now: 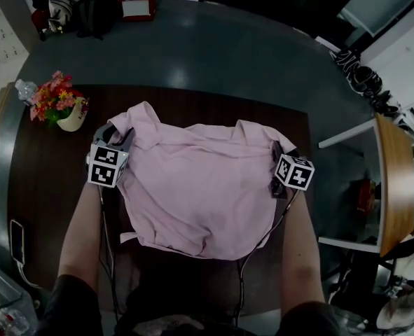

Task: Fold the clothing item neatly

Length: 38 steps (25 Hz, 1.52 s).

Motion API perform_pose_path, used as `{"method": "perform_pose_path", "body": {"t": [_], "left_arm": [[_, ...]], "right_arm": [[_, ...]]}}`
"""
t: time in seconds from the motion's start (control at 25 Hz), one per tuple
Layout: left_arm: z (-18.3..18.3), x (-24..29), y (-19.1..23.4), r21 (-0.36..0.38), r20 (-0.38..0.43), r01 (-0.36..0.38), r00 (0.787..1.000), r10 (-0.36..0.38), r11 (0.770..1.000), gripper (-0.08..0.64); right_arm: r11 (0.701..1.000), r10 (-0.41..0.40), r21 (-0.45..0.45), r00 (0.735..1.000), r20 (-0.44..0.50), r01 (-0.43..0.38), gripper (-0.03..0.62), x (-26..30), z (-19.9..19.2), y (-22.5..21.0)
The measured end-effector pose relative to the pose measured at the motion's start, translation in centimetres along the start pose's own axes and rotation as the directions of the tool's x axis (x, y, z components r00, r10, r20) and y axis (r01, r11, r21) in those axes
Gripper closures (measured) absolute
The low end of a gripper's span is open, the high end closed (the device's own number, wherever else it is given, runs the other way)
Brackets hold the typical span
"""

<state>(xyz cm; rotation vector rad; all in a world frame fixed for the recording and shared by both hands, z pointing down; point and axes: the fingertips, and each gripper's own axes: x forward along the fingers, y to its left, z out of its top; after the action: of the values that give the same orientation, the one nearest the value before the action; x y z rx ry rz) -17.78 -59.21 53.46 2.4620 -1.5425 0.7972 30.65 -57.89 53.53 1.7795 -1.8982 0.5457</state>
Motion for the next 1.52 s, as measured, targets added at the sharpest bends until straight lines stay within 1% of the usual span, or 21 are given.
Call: {"method": "perform_pose_path", "body": {"t": [0.12,0.2,0.28,0.36,0.48,0.6,0.76,0.8,0.92,0.96,1.04,1.16,1.32,1.44,1.52], "left_arm": [[0.0,-1.2,-0.2,-0.009,0.002,-0.019,1.0,0.019,1.0,0.373],[0.0,-2.4,-0.6,-0.022,0.006,-0.024,1.0,0.025,0.999,0.352],[0.2,-4.0,-1.1,-0.038,0.014,-0.029,0.999,0.029,0.999,0.345],[0.7,-5.8,-2.1,-0.048,0.035,-0.028,0.999,0.03,0.998,0.345],[2.4,-8.9,-4.4,-0.045,0.095,-0.015,0.995,0.02,0.999,0.345],[4.5,-12.0,-7.0,-0.046,0.158,-0.003,0.987,0.01,0.999,0.347],[6.9,-16.3,-11.6,-0.055,0.229,0.039,0.973,-0.025,0.998,0.349],[7.5,-17.5,-12.6,-0.059,0.249,0.037,0.968,-0.021,0.998,0.374],[8.9,-21.3,-15.3,-0.108,0.307,0.011,0.951,0.023,0.994,0.493],[9.2,-22.7,-16.2,-0.129,0.325,0.009,0.945,0.034,0.992,0.521],[9.7,-25.1,-18.1,-0.151,0.355,0.02,0.934,0.035,0.988,0.547],[10.1,-28.0,-21.2,-0.154,0.379,0.044,0.925,0.018,0.987,0.551],[9.5,-31.7,-24.5,-0.159,0.397,0.051,0.918,0.017,0.986,0.551],[9.3,-34.5,-26.8,-0.164,0.428,0.049,0.903,0.026,0.985,0.551],[9.5,-36.5,-28.0,-0.166,0.453,0.054,0.891,0.027,0.985,0.551]], "right_arm": [[1.0,0.002,0.011,1.0,0.024,-0.002,0.437,-1.3,0.0,0.5],[1.0,0.004,0.024,0.999,0.041,-0.005,0.417,-2.6,-0.2,0.7],[0.999,0.007,0.031,0.998,0.057,-0.009,0.399,-4.2,-0.4,1.0],[0.999,0.01,0.034,0.996,0.088,-0.013,0.399,-6.3,-0.3,1.5],[0.999,0.015,0.029,0.984,0.177,-0.021,0.399,-10.1,0.6,3.0],[0.998,0.058,0.007,0.963,0.264,-0.062,0.399,-14.1,1.9,5.4],[0.989,0.14,-0.009,0.93,0.339,-0.146,0.4,-19.3,2.5,8.7],[0.986,0.157,-0.007,0.922,0.354,-0.165,0.407,-20.5,2.5,9.5],[0.977,0.202,-0.013,0.9,0.387,-0.213,0.499,-24.3,2.3,11.9],[0.973,0.221,-0.025,0.891,0.396,-0.23,0.527,-25.6,2.2,12.7],[0.964,0.256,-0.046,0.872,0.417,-0.261,0.56,-28.1,2.0,14.1],[0.953,0.287,-0.044,0.847,0.447,-0.3,0.594,-31.2,1.8,15.5],[0.936,0.33,-0.06,0.808,0.489,-0.346,0.6,-34.8,0.9,17.9],[0.926,0.359,-0.09,0.782,0.509,-0.366,0.6,-37.8,-0.3,19.4],[0.915,0.387,-0.12,0.759,0.524,-0.384,0.6,-40.3,-0.8,20.6]]}}
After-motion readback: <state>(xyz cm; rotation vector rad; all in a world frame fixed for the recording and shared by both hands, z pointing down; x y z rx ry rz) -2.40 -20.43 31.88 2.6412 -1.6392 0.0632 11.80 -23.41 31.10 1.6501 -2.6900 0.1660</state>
